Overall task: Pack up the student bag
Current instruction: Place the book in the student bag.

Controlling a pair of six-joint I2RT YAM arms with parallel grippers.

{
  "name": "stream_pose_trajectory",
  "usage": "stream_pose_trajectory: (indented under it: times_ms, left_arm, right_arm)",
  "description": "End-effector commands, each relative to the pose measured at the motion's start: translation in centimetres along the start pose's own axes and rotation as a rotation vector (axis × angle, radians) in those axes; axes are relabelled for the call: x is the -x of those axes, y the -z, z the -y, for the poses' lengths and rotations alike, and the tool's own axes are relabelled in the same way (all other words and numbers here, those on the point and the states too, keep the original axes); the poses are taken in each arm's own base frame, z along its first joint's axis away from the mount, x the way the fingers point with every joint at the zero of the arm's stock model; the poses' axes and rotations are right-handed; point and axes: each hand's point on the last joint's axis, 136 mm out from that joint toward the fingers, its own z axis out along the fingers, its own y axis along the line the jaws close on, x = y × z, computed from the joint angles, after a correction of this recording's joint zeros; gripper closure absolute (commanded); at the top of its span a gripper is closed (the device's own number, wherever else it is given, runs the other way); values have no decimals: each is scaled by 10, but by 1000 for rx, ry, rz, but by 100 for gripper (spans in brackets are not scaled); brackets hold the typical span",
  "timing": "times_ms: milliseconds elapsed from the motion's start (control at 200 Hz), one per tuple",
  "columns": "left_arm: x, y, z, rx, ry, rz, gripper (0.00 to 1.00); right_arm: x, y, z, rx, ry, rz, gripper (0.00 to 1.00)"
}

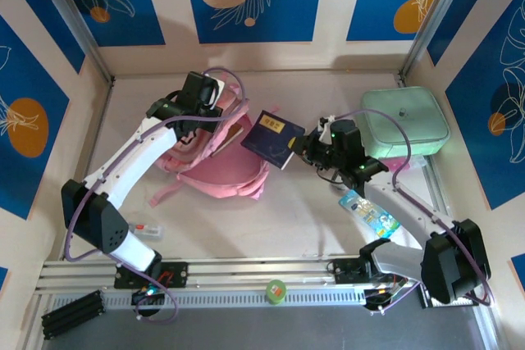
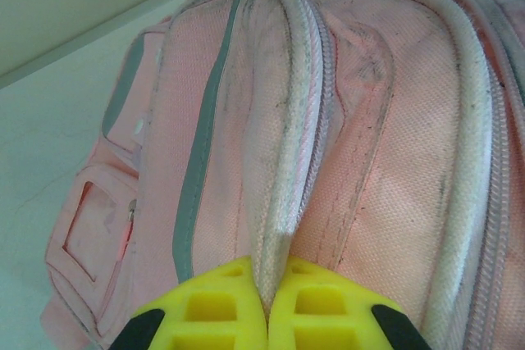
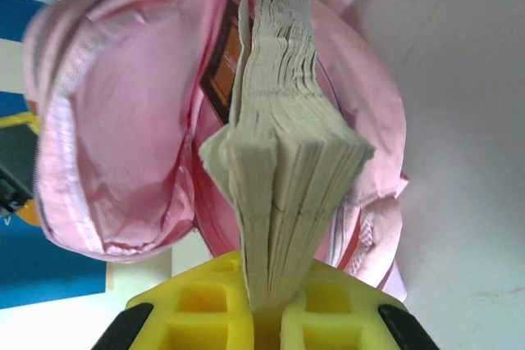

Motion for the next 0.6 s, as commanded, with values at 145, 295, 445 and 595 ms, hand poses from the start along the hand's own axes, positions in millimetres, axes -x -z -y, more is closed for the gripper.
stream_pose_trajectory:
  times_ms: [145, 295, 445, 595]
  left_arm:
    - [52, 35, -8, -22, 99, 223, 99]
    - [48, 34, -5, -40, 114, 215, 99]
    - [45, 33, -2, -54, 128, 211, 99]
    - [44, 33, -1, -66, 135, 209, 99]
  right_arm:
    - [-4, -24, -44, 141, -44, -75, 95]
    - [0, -53, -59, 177, -116, -125, 95]
    - [7, -88, -59, 148, -147, -119, 95]
    - [10, -130, -37, 35, -215, -87, 94]
